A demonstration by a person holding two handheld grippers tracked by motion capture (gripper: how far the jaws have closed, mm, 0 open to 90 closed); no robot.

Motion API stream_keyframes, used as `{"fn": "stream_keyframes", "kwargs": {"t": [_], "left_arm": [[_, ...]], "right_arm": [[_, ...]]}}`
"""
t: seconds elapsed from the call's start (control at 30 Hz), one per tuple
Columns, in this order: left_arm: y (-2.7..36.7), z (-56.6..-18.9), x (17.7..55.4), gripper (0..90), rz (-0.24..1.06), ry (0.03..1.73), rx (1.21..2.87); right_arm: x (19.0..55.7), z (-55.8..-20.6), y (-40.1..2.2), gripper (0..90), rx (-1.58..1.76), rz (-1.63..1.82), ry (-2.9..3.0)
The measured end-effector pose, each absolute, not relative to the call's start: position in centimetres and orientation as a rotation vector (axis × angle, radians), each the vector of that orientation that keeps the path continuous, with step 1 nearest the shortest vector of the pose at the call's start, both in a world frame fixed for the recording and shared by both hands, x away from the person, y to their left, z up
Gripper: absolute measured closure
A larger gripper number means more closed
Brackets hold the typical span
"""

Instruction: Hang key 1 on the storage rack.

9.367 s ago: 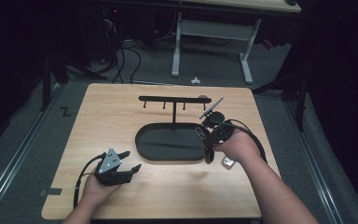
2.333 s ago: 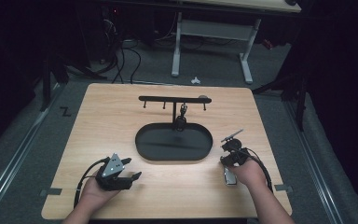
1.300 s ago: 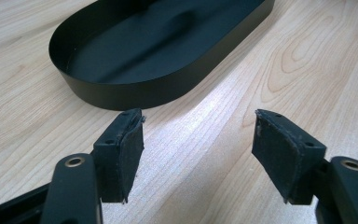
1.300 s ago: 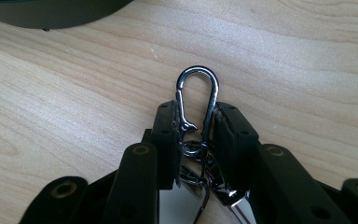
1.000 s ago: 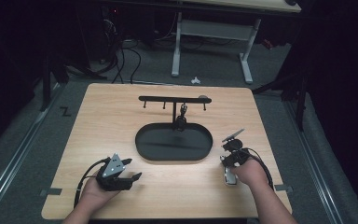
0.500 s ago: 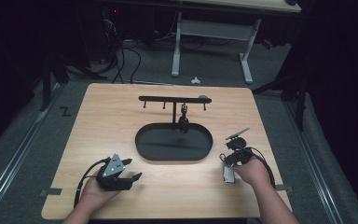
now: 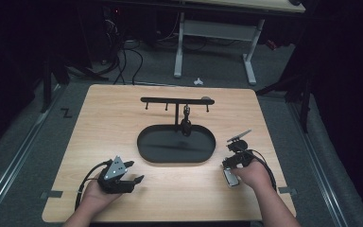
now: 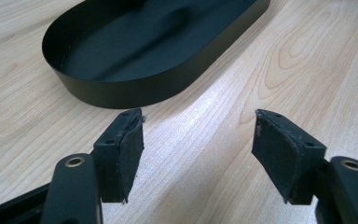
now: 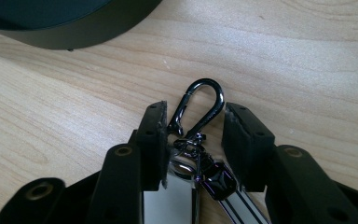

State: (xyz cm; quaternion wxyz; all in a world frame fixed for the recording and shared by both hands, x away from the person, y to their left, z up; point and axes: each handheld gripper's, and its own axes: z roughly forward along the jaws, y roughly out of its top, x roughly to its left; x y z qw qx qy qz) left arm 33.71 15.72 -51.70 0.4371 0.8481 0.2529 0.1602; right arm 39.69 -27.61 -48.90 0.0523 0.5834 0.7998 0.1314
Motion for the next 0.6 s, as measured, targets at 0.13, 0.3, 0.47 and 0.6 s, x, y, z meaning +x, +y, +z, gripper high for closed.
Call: {"fn": "stream_keyframes", "kwargs": {"t": [0.13, 0.3, 0.47, 0.6], "left_arm": [[15.7, -51.7, 33.7, 34.2, 0.398, 0.627, 2.112], [15.7, -51.7, 33.7, 34.2, 0.398, 0.627, 2.113], [15.7, -51.7, 33.7, 34.3, 0.397, 0.626, 2.115], [15.7, -51.7, 33.7, 34.3, 0.398, 0.625, 2.116]], "right_arm": [[39.7, -49.0, -27.4, 60.7, 1.780, 0.423, 2.433], [39.6, -49.1, -27.1, 74.5, 1.774, 0.494, 2.470], [39.5, -48.9, -26.7, 80.7, 1.718, 0.473, 2.476], [39.5, -48.6, -26.5, 83.1, 1.662, 0.418, 2.458]]}}
